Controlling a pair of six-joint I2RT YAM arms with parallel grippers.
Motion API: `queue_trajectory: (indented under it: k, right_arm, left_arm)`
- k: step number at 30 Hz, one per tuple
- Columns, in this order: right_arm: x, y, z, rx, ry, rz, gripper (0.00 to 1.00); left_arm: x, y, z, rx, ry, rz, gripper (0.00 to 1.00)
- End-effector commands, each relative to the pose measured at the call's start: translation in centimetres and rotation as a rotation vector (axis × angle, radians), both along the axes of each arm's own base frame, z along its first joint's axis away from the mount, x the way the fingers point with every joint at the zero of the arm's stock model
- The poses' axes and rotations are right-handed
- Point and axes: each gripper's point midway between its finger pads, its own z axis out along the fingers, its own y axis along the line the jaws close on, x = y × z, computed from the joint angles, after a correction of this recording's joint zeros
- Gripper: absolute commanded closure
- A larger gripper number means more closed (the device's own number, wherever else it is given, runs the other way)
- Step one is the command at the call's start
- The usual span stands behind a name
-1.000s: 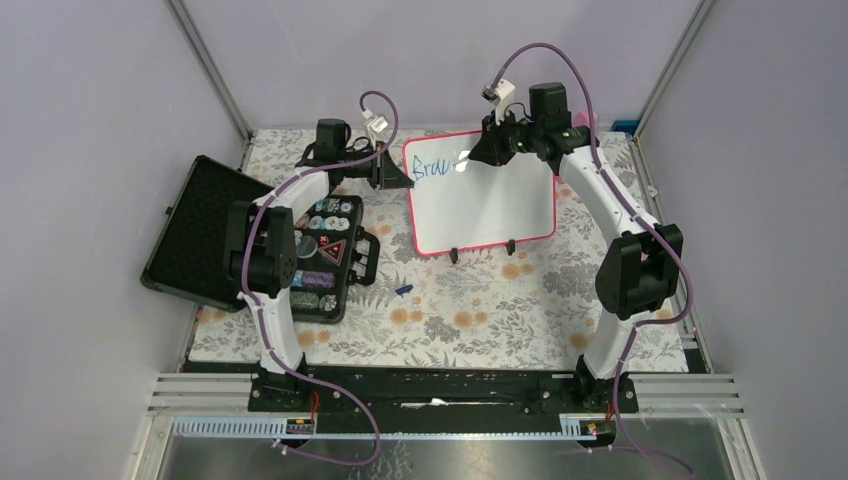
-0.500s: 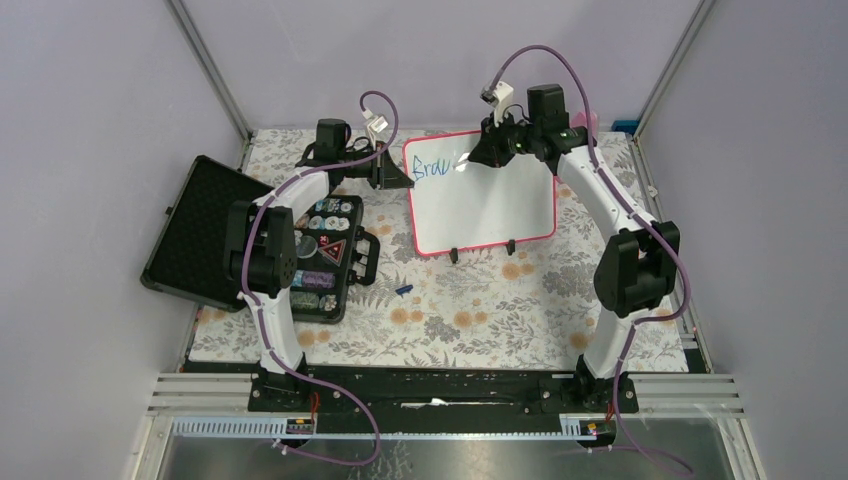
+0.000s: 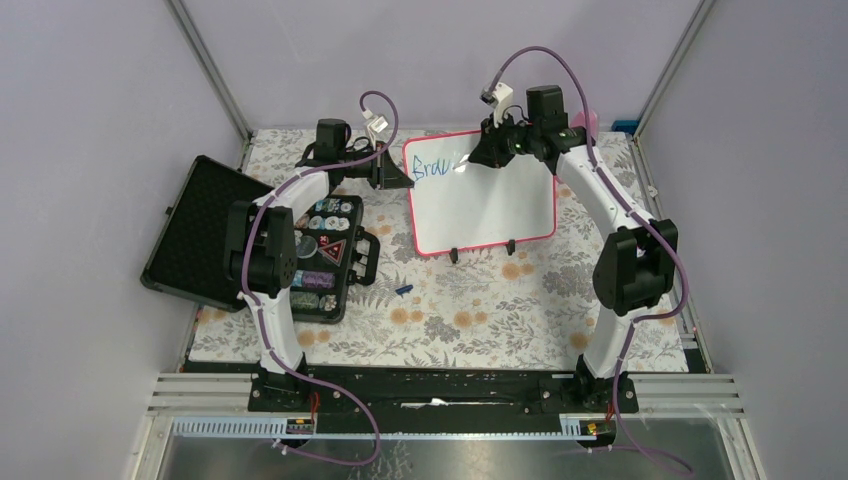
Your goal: Write a sentence on the whiteboard
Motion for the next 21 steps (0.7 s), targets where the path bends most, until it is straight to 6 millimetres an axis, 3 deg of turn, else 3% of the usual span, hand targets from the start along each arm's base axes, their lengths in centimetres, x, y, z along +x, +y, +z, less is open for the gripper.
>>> queue_trajectory:
  k: [1,8,21]
  right_arm:
    - [1.7,-1.8,2.0,-0.024,-0.077,-0.05,1.0]
    - [2.0,-2.3,2.4,-0.025,-0.086,-0.057,1.0]
    - [2.5,-0.4,2.2,0.002,-0.066,-0.029,1.0]
  left_arm:
    - [-0.7,-1.6,0.1,0.001,-0.04,-0.058,1.0]
    - [-0.6,-1.6,-0.1,0.003,-0.036,-0.056,1.0]
    - [-0.6,-1.6,0.1,0.001,-0.04,-0.058,1.0]
